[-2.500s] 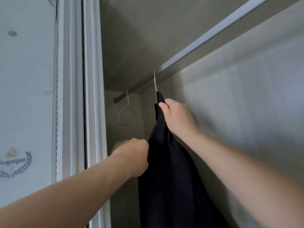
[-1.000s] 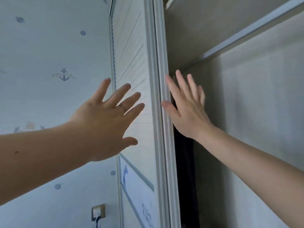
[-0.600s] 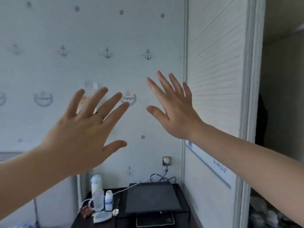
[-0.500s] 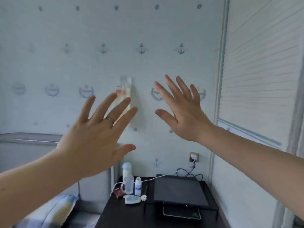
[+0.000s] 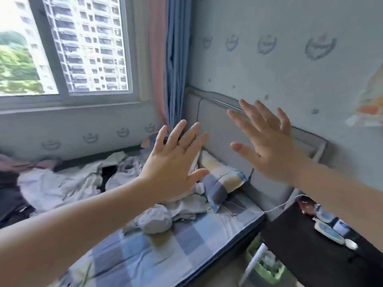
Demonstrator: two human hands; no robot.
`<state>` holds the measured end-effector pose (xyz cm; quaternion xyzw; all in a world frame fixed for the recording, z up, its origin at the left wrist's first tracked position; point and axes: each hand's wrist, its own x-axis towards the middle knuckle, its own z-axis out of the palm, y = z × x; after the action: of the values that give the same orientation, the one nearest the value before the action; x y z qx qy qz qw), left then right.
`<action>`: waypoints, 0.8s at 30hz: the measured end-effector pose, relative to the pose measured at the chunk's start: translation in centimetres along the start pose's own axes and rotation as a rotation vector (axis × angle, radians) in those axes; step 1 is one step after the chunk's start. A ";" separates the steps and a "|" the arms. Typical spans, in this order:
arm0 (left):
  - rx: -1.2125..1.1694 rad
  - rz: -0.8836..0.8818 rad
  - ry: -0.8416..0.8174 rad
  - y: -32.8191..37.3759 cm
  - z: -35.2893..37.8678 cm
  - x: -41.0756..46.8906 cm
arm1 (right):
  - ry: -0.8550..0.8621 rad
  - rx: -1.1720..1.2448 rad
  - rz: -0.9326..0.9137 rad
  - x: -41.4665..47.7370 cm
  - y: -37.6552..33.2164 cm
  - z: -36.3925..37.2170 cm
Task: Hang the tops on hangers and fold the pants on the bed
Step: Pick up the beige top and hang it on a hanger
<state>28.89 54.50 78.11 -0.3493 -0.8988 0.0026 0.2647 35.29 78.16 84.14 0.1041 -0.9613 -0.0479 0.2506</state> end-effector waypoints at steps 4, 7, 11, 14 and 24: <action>-0.019 -0.215 -0.103 -6.0 6.7 -2.2 | -0.063 0.125 -0.112 5.8 -2.6 8.5; -0.070 -0.419 -0.155 -9.8 11.0 -3.7 | -0.142 0.217 -0.153 9.5 -3.1 14.7; -0.096 -0.578 -0.320 -13.0 17.3 -5.9 | -0.293 0.316 -0.171 13.6 -3.1 23.1; -0.144 -0.698 -0.466 -14.2 21.9 -7.9 | -0.434 0.363 -0.199 16.1 -4.1 29.7; -0.224 -1.004 -0.678 -19.7 31.4 -16.2 | -0.718 0.426 -0.303 19.5 -15.0 46.3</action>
<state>11.58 35.08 47.18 0.1111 -0.9825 -0.1060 -0.1052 -1.43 60.99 50.92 0.2699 -0.9497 0.0818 -0.1359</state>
